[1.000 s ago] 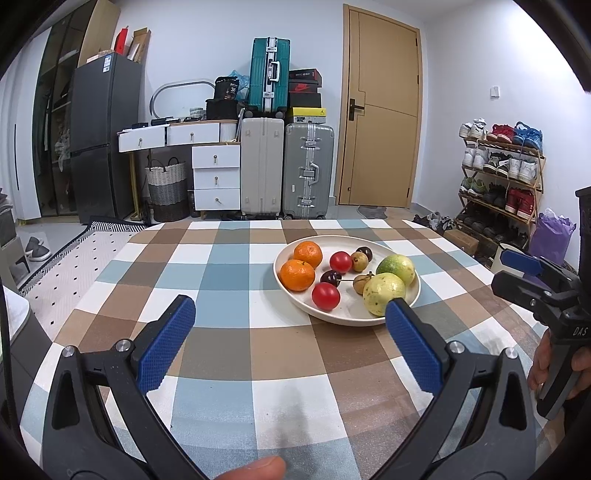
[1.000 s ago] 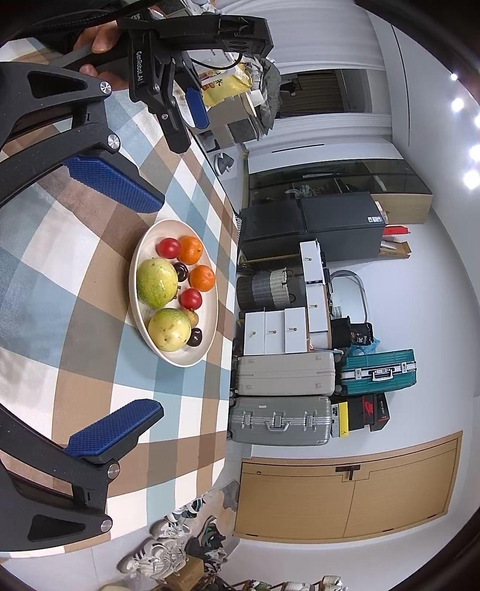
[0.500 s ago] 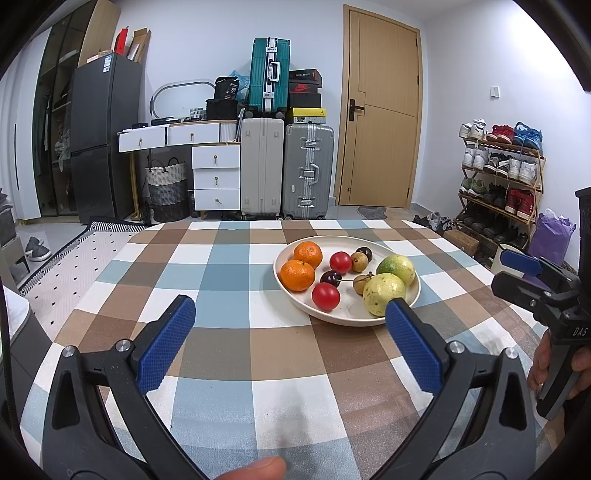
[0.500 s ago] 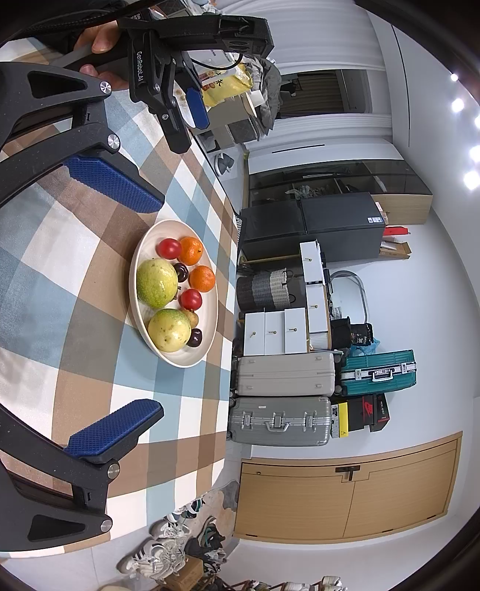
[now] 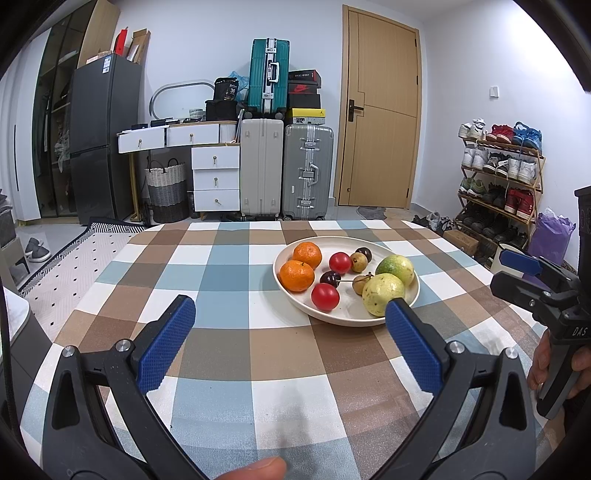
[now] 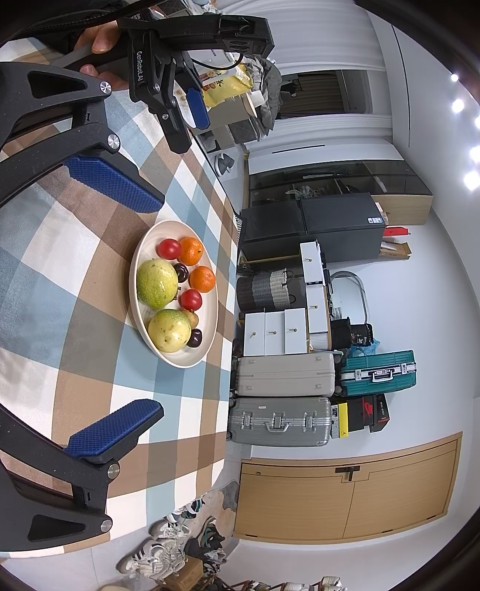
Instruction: Organize fruits
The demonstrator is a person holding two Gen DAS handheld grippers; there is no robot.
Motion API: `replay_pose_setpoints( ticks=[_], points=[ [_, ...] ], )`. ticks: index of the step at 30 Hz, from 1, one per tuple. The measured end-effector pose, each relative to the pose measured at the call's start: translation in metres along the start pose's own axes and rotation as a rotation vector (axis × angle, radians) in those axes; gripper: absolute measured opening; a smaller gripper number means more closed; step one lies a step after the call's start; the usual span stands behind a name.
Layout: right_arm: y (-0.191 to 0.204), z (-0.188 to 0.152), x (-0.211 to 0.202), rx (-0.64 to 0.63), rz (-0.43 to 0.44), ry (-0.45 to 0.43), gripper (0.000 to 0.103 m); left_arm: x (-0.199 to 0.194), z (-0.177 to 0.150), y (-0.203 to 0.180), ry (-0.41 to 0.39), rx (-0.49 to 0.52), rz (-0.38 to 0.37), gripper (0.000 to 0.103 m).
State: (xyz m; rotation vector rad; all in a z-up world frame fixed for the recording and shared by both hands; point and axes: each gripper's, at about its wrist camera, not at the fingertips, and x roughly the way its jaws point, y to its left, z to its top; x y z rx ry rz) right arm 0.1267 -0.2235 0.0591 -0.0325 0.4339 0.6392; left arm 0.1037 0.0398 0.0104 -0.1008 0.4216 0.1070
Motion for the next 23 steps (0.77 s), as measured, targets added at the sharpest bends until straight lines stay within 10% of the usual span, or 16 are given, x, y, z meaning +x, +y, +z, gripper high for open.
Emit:
replay_pose_setpoints(
  ticks=[23],
  points=[
    [0.0005, 0.0002, 0.0, -0.001, 0.0, 0.0, 0.103, 0.0, 0.0007, -0.0031, -0.003, 0.007, -0.004, 0.103]
  ],
)
